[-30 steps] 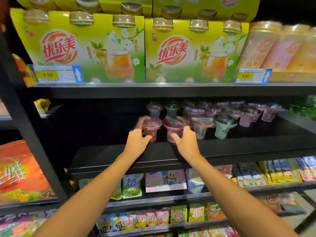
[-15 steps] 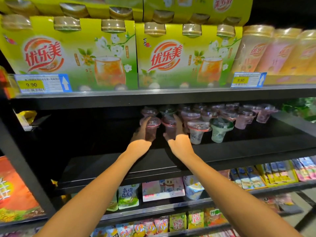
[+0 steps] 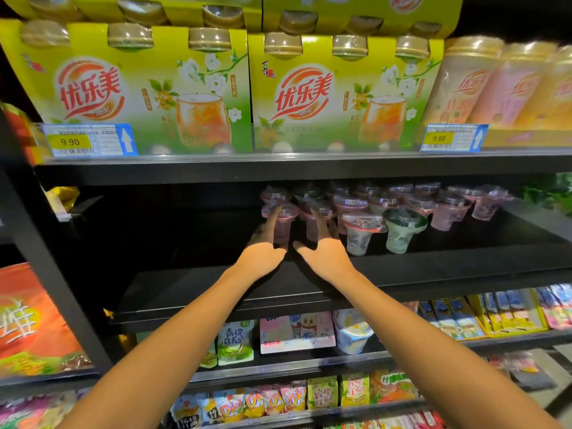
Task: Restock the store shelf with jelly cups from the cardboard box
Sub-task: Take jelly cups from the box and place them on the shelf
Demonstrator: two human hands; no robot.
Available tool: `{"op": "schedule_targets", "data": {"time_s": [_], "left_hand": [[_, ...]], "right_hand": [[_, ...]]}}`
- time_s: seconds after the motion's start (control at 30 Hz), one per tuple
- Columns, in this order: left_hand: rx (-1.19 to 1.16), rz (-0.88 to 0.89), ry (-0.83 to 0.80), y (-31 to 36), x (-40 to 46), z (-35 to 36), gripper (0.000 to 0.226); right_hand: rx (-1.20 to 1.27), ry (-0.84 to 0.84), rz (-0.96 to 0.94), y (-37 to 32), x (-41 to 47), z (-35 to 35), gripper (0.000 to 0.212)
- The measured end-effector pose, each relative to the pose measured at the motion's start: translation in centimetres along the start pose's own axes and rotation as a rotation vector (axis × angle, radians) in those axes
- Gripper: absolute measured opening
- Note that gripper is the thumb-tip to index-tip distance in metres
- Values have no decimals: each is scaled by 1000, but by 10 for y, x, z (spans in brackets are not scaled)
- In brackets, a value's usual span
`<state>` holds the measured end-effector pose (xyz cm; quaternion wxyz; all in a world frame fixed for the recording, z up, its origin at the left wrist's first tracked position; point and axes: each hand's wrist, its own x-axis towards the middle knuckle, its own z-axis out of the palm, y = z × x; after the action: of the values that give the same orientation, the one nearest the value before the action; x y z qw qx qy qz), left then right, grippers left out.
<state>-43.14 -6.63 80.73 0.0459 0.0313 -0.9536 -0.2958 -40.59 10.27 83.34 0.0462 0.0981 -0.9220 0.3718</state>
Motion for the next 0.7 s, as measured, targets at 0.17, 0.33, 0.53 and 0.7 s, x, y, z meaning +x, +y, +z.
{"op": "schedule_targets", "data": {"time_s": [0.17, 0.33, 0.53, 0.7], "left_hand": [[-11, 91, 2, 3, -2, -10, 94], [-2, 144, 11, 7, -24, -22, 95], [250, 270, 175, 0, -112, -28, 70], [447, 429, 265, -6, -208, -7, 57]], "right_hand": [[-18, -38, 54, 4, -8, -10, 43], [-40, -109, -113, 12, -33, -25, 64], [6, -107, -420, 47, -92, -44, 57], [-85, -73, -657, 93, -148, -31, 49]]}}
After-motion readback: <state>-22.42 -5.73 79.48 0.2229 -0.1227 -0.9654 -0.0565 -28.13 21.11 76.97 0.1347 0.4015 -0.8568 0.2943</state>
